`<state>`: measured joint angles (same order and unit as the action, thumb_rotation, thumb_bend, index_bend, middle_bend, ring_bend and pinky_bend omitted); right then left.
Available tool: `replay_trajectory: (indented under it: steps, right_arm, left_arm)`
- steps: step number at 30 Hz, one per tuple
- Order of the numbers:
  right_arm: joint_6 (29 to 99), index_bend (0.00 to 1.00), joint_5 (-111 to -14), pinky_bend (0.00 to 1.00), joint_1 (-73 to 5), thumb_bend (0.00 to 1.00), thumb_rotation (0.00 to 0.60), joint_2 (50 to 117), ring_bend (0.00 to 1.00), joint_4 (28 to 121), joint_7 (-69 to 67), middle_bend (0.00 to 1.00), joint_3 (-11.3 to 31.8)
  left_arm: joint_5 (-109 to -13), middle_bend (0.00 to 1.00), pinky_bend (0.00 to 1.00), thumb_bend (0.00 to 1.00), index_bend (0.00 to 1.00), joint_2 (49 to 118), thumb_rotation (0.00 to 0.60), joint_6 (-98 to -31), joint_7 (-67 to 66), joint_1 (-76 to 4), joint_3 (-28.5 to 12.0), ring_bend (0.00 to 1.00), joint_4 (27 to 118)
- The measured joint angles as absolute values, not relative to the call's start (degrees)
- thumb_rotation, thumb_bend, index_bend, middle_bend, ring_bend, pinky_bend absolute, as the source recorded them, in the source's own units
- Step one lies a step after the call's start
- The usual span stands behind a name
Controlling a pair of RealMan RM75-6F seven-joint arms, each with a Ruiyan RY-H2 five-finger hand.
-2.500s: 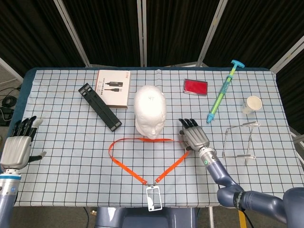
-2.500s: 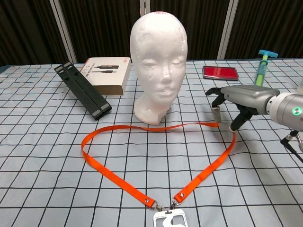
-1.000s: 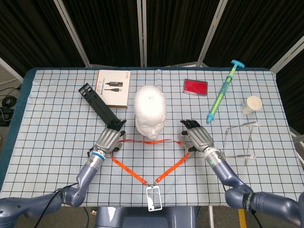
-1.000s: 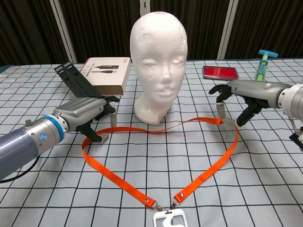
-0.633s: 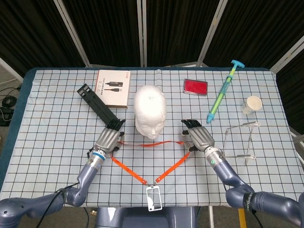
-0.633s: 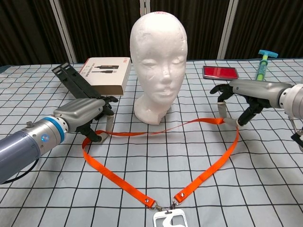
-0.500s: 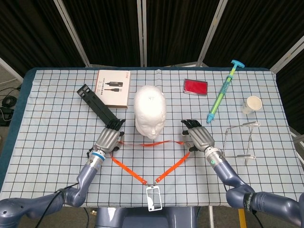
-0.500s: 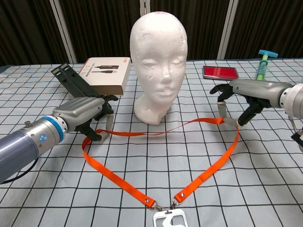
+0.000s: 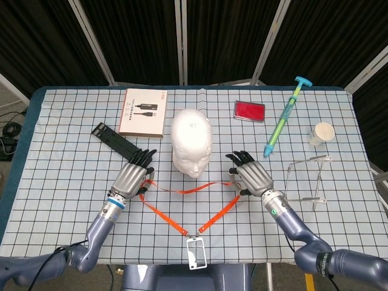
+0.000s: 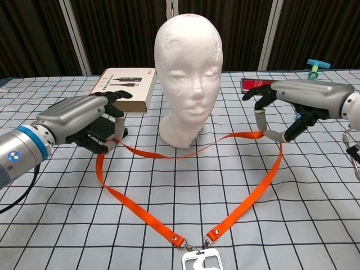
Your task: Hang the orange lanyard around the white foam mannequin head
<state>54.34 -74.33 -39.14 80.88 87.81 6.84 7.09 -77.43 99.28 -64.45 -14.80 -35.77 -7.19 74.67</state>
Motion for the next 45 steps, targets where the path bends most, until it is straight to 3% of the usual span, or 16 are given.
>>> replay_trajectory:
  steps: [10,19,31,45]
  right_arm:
    - [64.07,0.74,-83.62,0.0,-36.92,0.45,0.6,75.63,0.0,92.68,3.01,0.11,7.57]
    - [68.58,0.74,-84.03,0.0,-35.98,0.45,0.6,72.47,0.0,96.95,0.41,0.11,11.56]
    - [67.58,0.74,-76.7,0.0,-37.34,0.45,0.6,70.8,0.0,98.6,-3.1,0.12,17.61]
    - [60.83,0.74,-65.5,0.0,-43.36,0.45,0.6,73.94,0.0,90.25,-1.87,0.12,23.11]
  left_arm:
    - [-82.27,0.0,0.0,0.51,0.73,90.61,0.6,-72.39,-11.31,-32.56,-7.01,0.0,85.81]
    - [-78.65,0.0,0.0,0.51,0.74,83.85,0.6,-74.24,-8.0,-31.51,-12.82,0.0,95.03]
    - [-65.73,0.0,0.0,0.54,0.74,81.56,0.6,-70.4,-10.31,-35.04,-21.58,0.0,101.39]
    - [-52.43,0.0,0.0,0.54,0.73,80.78,0.6,-63.03,-15.89,-43.77,-28.48,0.0,97.0]
